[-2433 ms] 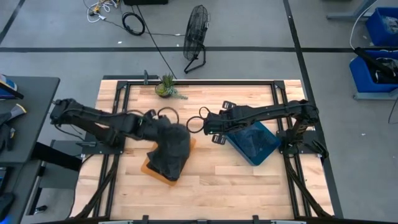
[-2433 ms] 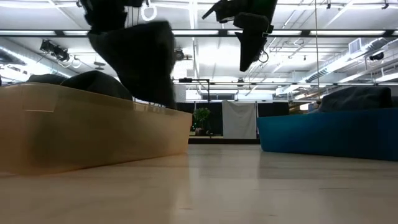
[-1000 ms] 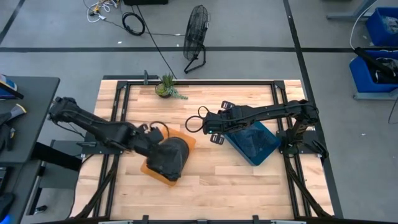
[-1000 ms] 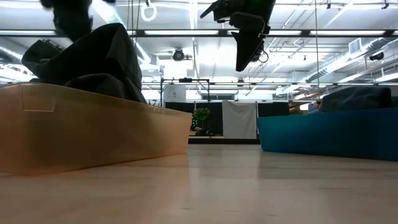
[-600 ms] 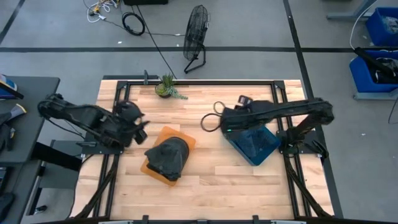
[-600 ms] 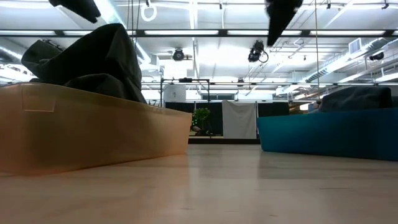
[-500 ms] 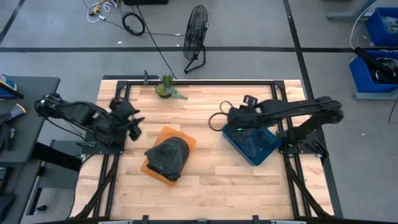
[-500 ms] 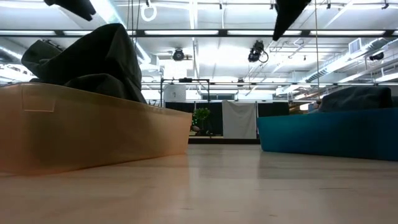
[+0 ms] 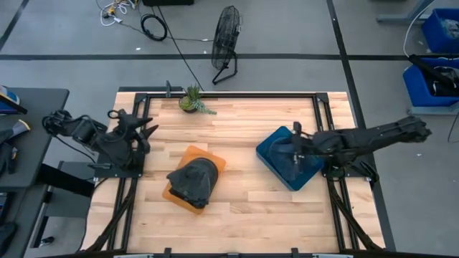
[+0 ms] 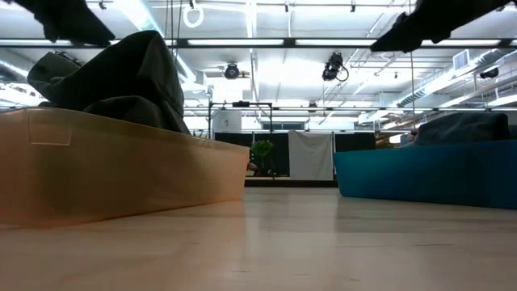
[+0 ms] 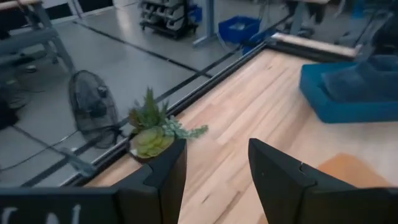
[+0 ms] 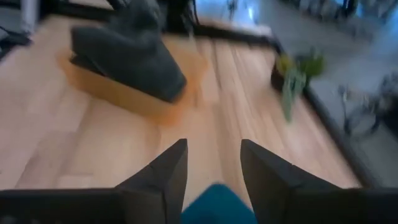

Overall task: Pick & Place hat
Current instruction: Return to Home Position

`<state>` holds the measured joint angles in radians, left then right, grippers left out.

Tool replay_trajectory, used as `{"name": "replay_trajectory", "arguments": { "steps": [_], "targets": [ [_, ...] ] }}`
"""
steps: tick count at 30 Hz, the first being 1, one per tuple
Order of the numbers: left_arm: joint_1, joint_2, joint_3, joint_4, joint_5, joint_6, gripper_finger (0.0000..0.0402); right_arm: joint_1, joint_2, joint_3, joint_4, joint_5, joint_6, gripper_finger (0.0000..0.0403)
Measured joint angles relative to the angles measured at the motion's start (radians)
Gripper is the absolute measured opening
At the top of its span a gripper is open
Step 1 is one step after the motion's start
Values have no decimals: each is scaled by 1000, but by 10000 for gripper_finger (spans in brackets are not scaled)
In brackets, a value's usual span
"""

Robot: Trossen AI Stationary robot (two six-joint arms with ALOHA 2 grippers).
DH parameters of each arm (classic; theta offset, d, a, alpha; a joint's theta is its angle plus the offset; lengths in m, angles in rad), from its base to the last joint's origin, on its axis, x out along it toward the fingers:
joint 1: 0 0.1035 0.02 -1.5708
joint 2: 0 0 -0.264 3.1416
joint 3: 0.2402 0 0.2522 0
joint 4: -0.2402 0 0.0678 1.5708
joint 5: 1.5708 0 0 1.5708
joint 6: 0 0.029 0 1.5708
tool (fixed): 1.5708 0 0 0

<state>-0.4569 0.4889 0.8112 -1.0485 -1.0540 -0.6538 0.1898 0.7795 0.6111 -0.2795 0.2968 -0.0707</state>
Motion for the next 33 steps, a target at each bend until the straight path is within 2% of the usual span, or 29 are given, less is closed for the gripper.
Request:
{"name": "replay_trajectory", "arguments": {
  "steps": [2, 8, 12, 15, 20, 23, 30, 33],
  "targets": [
    [-3, -59, -62, 66, 1, 64, 177, 0, -70, -43, 44, -3, -48, 152],
    [-4, -214, -198, 363, 21, 421, 177, -18, -259, -121, 59, -3, -104, 152],
    [-4, -307, -212, 547, 145, 684, 177, -28, -395, -156, 29, -26, -106, 152],
    [-4, -383, -211, 668, 218, 822, 177, -32, -488, -180, 27, -26, -119, 152],
    [-4, -488, -242, 680, 262, 842, 177, -32, -604, -257, 116, -51, -138, 152],
    [-2, -483, -311, 691, 266, 819, 177, -32, -637, -325, 197, -72, -128, 152],
    [2, -474, -587, 1075, 322, 925, 177, -32, -678, -426, 233, -73, -123, 152],
    [20, -471, -706, 1199, 367, 920, 177, -32, -694, -441, 231, -73, -107, 152]
  ]
}}
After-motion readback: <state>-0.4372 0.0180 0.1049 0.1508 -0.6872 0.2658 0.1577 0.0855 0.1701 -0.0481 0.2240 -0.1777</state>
